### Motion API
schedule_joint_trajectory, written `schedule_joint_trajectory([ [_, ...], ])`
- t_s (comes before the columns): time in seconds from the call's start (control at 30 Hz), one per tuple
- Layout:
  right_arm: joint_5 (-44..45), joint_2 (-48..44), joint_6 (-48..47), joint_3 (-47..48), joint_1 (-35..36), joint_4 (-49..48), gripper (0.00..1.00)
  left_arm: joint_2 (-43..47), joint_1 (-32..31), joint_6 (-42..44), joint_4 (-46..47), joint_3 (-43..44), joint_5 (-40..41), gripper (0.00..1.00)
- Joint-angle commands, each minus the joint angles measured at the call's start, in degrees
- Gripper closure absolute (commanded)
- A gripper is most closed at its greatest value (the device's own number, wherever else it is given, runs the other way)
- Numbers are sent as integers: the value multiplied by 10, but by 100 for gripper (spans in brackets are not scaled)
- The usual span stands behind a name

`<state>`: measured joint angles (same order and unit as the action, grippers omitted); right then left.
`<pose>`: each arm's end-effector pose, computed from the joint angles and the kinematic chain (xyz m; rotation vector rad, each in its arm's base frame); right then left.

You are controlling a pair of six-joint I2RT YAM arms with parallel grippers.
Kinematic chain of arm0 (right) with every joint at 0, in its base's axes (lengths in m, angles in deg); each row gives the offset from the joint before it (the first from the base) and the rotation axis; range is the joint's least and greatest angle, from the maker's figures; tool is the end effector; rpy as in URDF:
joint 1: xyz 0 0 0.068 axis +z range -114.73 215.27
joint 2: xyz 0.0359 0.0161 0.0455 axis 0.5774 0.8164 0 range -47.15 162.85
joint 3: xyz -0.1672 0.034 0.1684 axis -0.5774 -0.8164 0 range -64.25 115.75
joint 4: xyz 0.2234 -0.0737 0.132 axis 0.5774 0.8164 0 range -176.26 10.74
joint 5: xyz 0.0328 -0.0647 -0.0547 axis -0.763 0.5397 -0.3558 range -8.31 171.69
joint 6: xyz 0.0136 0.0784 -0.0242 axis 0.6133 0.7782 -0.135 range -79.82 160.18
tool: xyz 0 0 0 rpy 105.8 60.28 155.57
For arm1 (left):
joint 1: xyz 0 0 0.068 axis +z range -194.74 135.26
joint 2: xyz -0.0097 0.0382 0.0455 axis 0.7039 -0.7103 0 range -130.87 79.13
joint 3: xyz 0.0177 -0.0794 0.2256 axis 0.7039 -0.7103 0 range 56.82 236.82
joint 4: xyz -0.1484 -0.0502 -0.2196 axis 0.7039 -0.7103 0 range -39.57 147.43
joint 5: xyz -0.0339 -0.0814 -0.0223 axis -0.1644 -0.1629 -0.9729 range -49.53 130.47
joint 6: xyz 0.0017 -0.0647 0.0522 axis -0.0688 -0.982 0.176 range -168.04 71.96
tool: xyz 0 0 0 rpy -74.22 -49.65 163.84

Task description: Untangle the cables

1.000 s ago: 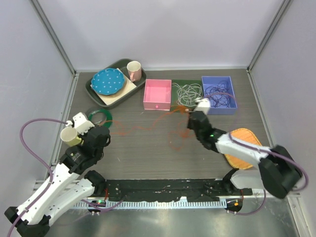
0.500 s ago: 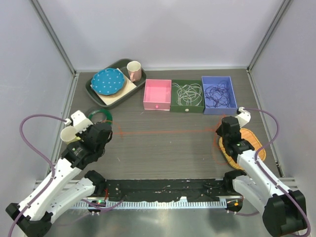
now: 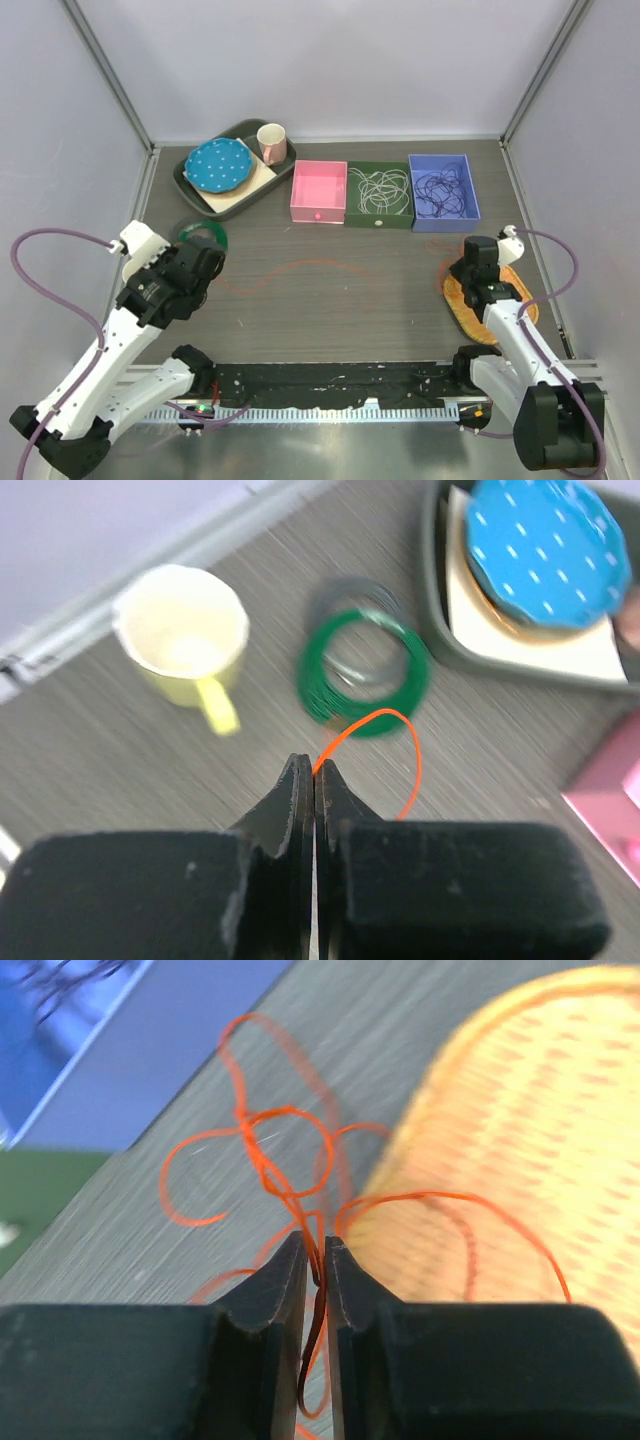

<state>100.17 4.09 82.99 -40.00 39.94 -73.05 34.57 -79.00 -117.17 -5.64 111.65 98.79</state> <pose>0.2398 -0.0034 0.1387 0.8856 2.0477 0.0847 0.1696 -0.0409 0.2896 -0.9438 1.7702 0.1612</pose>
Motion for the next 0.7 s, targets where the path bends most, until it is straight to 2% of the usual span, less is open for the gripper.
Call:
schedule_joint_trajectory([
  [0.0,78,-24,10,-2,-58,46,78,10,17,-114,-170,55,160,100],
  [0.07,77,-33,6,-2,-62,50,74,20,17,-91,-140,56,156,100],
  [0.13,53,-38,-5,-3,-62,42,74,44,17,9,-81,39,131,100],
  [0.17,39,-43,-19,-8,-62,35,74,54,17,57,2,27,112,100],
  [0.23,6,-49,-29,-15,-62,7,74,89,17,125,82,-11,40,100],
  [0.27,-34,-56,-39,-20,-62,-4,74,99,17,187,151,-23,12,100],
  [0.43,-165,-75,-84,-31,-61,-72,74,121,17,266,244,-34,-153,100],
  [0.6,-311,-87,-93,-49,-62,-122,71,79,17,311,321,-8,-275,100],
  [0.67,-334,-83,-88,-60,-62,-129,71,57,17,319,357,6,-329,100],
])
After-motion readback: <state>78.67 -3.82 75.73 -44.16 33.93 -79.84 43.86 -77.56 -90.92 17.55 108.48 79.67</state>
